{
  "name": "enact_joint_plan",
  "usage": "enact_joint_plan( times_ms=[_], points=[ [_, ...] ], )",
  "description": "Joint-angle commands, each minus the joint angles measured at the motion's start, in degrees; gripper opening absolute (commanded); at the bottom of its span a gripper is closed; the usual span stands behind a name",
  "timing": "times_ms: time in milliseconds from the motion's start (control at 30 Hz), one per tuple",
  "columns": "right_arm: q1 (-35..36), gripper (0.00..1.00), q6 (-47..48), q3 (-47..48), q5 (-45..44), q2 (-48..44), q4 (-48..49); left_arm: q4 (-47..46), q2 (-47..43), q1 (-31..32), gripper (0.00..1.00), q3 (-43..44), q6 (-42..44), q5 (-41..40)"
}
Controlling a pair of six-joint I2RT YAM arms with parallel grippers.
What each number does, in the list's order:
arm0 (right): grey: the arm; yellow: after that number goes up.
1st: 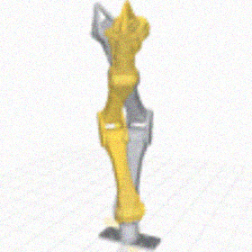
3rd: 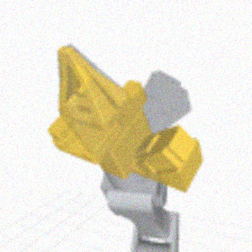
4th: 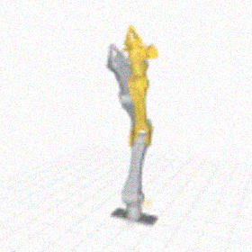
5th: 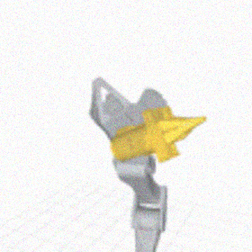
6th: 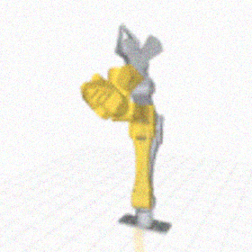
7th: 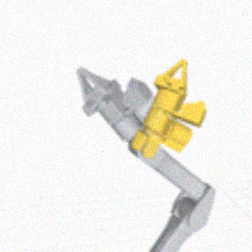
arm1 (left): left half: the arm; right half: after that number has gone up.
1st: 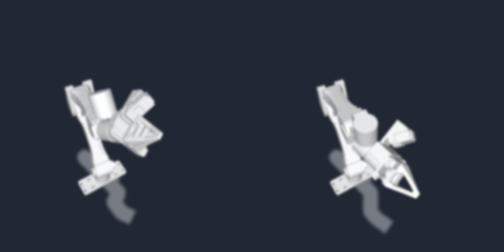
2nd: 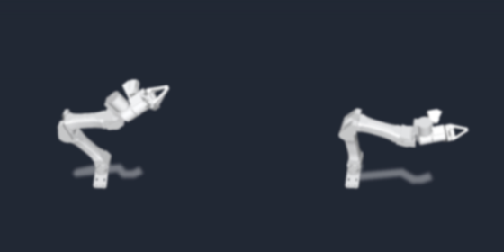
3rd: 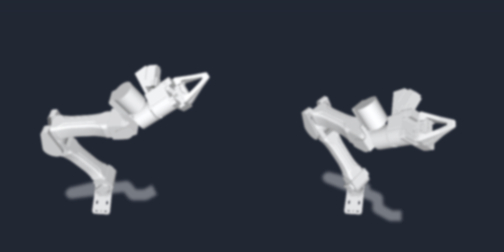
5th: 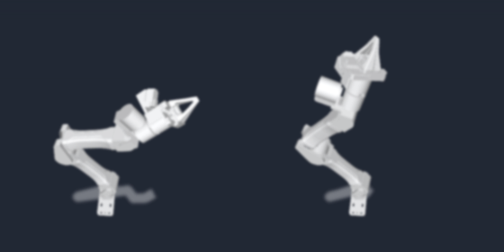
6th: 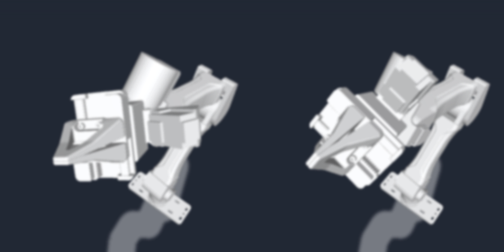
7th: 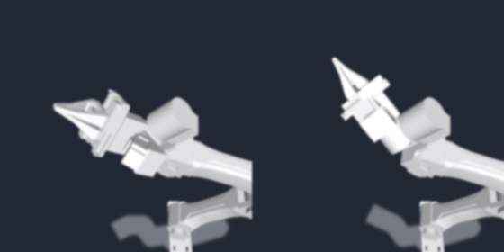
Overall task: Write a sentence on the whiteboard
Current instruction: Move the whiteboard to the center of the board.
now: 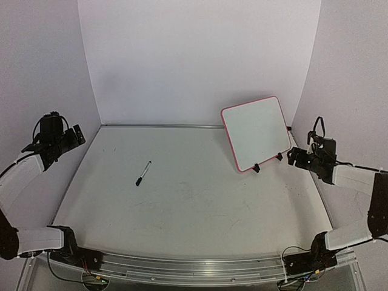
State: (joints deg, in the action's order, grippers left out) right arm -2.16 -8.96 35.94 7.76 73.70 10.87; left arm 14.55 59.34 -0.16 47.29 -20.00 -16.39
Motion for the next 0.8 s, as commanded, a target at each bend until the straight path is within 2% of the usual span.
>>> enact_joint_plan(
  times_ms=[0, 100, 200, 367, 467, 767],
  points=[
    [3.9, 0.94, 4.9, 5.6, 7.9, 7.2, -2.9, 12.9, 2.5, -0.1, 0.99, 13.5, 2.3, 5.5],
    [7.6, 0.88, 7.0, 10.9, 13.1, 13.9, -5.3, 18.5, 5.7, -0.1, 1.00, 21.4, 7.4, 11.8],
    [11.9, 0.81, 10.8, 17.6, 11.4, 21.3, -10.0, 21.7, 8.0, -0.1, 0.99, 25.5, 13.7, 17.6],
    [13.9, 0.72, 12.1, 25.8, 10.2, 29.8, -14.8, 15.3, 5.9, -0.1, 0.99, 18.8, 14.8, 23.2],
    [14.1, 0.65, 11.8, 28.4, 9.2, 32.2, -17.0, 11.5, 3.7, -0.1, 0.99, 14.4, 15.2, 23.6],
    [15.1, 0.52, 10.5, 30.3, 6.5, 34.3, -21.6, 11.2, 3.6, -0.1, 0.99, 11.6, 17.0, 23.9]
  ],
)
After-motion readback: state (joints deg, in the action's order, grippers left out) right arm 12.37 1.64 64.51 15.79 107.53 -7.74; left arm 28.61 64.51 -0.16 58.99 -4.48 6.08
